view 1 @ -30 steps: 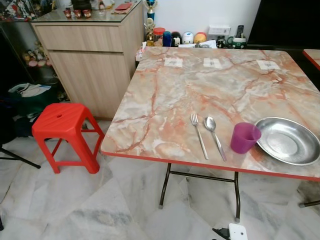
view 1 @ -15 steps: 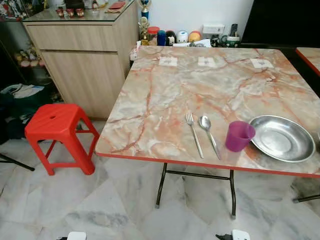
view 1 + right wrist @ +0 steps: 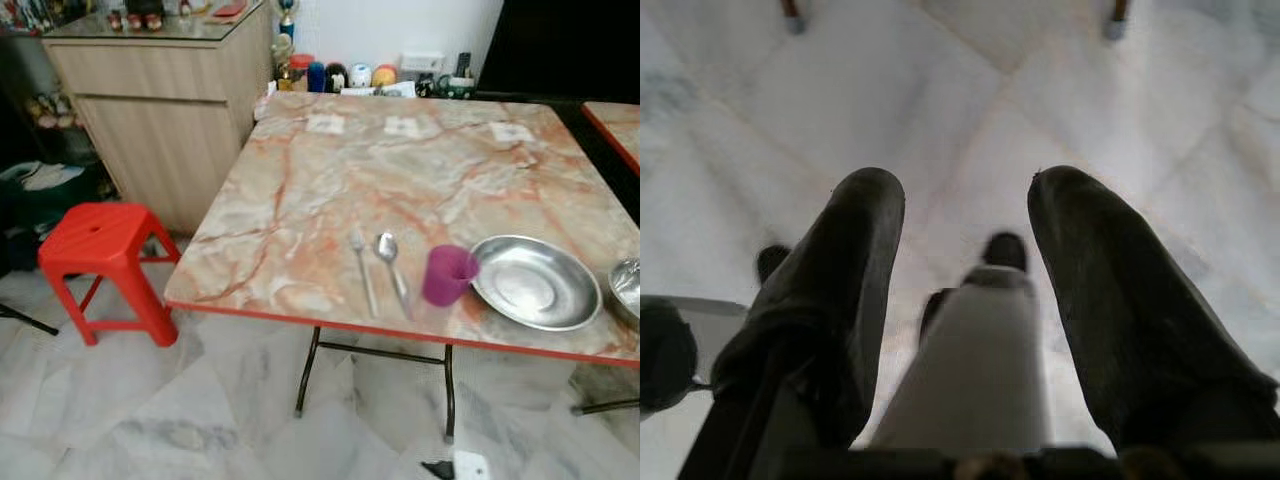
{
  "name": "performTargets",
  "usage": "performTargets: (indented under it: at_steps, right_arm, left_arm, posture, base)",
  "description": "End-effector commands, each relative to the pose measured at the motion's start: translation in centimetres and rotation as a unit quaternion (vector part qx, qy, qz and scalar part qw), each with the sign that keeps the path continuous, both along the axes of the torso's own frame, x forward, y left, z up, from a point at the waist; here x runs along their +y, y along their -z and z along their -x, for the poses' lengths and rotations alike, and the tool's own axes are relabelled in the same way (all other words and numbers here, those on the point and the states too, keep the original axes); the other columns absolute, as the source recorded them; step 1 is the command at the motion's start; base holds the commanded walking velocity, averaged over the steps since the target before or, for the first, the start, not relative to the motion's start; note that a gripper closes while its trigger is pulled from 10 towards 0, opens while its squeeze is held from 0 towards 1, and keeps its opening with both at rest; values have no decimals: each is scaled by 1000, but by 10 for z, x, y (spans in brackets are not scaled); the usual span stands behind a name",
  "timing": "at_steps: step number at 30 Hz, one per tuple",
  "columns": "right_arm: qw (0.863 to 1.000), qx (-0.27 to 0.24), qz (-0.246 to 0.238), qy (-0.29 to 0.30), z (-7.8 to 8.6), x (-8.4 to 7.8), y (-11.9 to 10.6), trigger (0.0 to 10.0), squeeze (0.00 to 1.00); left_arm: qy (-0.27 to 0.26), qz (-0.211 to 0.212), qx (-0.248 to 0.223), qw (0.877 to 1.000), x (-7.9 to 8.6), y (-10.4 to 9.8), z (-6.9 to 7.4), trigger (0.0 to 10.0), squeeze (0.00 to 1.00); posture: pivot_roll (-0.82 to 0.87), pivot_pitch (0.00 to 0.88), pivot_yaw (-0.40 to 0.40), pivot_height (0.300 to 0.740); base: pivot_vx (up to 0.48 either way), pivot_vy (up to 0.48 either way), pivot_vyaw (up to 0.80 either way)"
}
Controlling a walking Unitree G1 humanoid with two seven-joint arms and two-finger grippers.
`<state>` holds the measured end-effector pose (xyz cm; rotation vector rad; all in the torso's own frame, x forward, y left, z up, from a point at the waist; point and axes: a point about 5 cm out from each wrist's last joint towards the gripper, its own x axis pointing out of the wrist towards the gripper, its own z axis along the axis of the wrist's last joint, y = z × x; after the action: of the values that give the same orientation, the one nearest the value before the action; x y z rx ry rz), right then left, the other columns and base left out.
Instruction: Setting the table
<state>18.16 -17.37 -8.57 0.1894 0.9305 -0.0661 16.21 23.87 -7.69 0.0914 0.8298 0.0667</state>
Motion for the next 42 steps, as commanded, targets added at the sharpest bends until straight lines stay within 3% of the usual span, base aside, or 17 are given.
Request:
performTargets:
  at_steps: [1, 9, 16, 24, 26, 29, 39, 41, 42]
  right_arm:
    - [1000, -3, 11, 16, 3, -11, 0, 10000, 0]
    - [995, -82, 20, 50, -18, -19, -14, 10000, 0]
    - [980, -173, 37, 93, -36, -30, -33, 10000, 0]
    - [966, -244, 67, 59, -37, -38, -45, 10000, 0]
    - [944, -317, 83, 40, -36, -39, -64, 10000, 0]
    - [933, -348, 91, 32, -31, -37, -77, 10000, 0]
    - [905, -404, 116, 71, -16, -41, -118, 10000, 0]
    - [900, -411, 109, 91, -18, -44, -127, 10000, 0]
    - [898, -415, 102, 107, -21, -46, -132, 10000, 47]
  left_arm:
    - [-1, 6, 17, 1000, -4, 5, 7, 10000, 0]
    - [1, 10, 18, 1000, -8, 6, 8, 10000, 0]
    - [6, 15, 23, 1000, -14, 9, 12, 10000, 0]
    - [10, 18, 23, 1000, -16, 9, 12, 10000, 0]
    - [9, 18, 22, 1000, -16, 9, 11, 10000, 0]
    - [8, 18, 21, 1000, -15, 8, 10, 10000, 0]
    - [11, 21, 21, 1000, -17, 9, 9, 10000, 0]
    - [11, 21, 21, 1000, -17, 8, 9, 10000, 0]
    - [11, 20, 21, 1000, -17, 8, 9, 10000, 0]
  posture:
    - [39, 61, -22, 740]
    - [30, 48, -34, 740]
    - [18, 37, -48, 740]
    - [11, 45, -57, 740]
    - [3, 63, -66, 740]
    - [0, 69, -68, 740]
    - [-14, 77, -70, 740]
    - [-17, 79, -66, 740]
    - [-17, 79, -66, 740]
  base:
    - [0, 0, 0]
    - [0, 0, 0]
    - [0, 0, 0]
    - [0, 0, 0]
    - [0, 0, 0]
    - [0, 0, 0]
    - [0, 0, 0]
    - [0, 0, 0]
    - [0, 0, 0]
